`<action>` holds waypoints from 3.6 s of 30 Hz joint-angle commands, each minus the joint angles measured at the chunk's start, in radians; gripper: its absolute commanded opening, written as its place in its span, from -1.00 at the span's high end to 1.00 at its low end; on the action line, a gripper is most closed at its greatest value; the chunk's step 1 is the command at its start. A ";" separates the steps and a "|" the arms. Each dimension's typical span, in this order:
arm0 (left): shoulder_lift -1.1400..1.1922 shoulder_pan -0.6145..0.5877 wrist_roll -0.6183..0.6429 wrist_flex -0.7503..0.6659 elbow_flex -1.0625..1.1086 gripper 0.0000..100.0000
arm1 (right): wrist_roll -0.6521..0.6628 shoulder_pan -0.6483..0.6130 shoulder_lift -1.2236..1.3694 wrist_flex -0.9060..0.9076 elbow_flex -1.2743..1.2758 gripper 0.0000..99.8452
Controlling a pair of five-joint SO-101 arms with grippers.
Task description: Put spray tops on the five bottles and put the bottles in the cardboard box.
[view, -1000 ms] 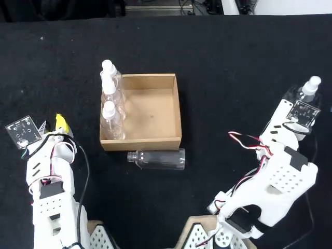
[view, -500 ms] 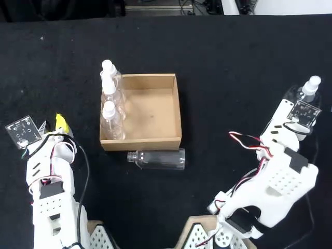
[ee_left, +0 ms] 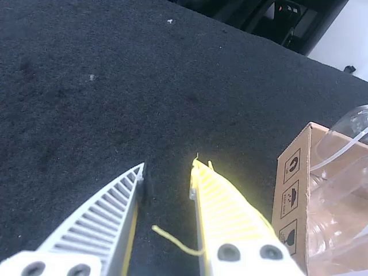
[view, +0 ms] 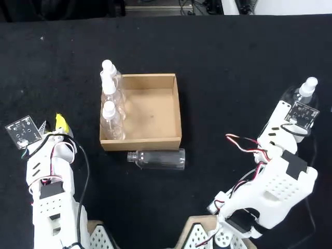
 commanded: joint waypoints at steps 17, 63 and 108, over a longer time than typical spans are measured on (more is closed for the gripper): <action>-0.018 0.002 -0.011 -0.021 0.012 0.77 | 0.002 -0.046 -0.196 0.132 0.008 0.98; -0.018 0.002 -0.011 -0.021 0.015 0.77 | -0.181 -0.971 -0.590 0.382 0.079 0.98; -0.018 0.002 -0.011 -0.021 0.013 0.77 | -0.172 -0.987 -0.002 0.020 -0.048 0.97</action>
